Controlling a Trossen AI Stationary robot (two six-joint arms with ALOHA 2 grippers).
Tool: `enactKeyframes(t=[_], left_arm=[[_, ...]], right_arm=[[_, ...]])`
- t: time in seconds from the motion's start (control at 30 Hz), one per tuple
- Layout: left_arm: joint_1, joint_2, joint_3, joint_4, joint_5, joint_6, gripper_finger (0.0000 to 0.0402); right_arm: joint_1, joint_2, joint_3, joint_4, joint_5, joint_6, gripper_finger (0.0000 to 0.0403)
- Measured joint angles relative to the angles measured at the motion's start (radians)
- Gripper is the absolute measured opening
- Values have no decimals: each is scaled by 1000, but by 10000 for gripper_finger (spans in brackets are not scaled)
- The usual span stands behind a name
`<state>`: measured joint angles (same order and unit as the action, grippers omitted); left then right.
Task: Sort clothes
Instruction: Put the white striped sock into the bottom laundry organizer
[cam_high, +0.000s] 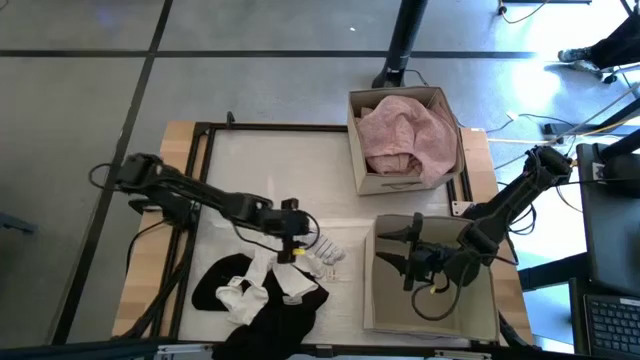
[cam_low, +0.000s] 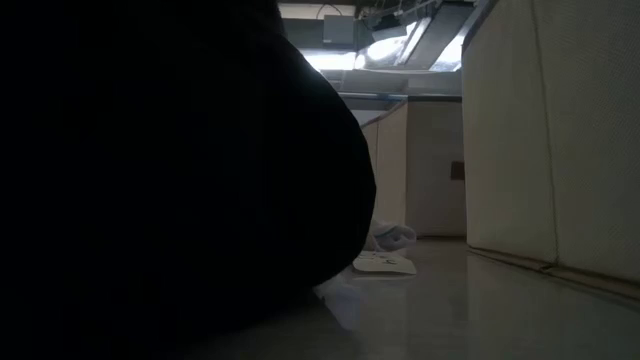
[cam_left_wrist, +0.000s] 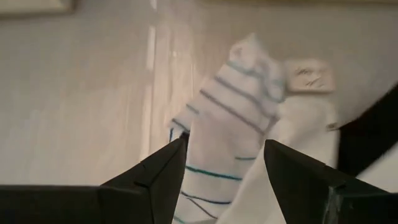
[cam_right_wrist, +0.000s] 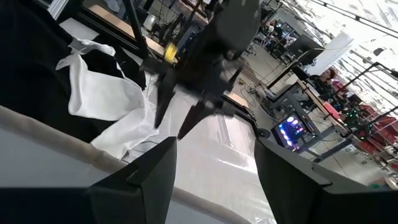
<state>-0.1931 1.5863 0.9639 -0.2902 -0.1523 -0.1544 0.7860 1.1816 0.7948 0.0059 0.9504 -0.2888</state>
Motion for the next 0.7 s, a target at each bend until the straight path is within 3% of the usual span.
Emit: enactKeyframes(t=[0.27,0.37,0.5,0.63,0.7], left_arm=[[59,121,2,41,7,-3,210],[64,129,2,46,87,22,193],[64,129,2,47,161,59,126],[64,129,2,48,172,94,36],[64,127,2,59,172,95,12]], right_arm=[[-1,0,0,-7,-1,-7,215],[-1,0,0,-7,-32,-7,215],[-1,0,0,-9,-107,-7,215],[-1,0,0,-9,-204,-7,215],[-1,0,0,-9,-246,-7,215]])
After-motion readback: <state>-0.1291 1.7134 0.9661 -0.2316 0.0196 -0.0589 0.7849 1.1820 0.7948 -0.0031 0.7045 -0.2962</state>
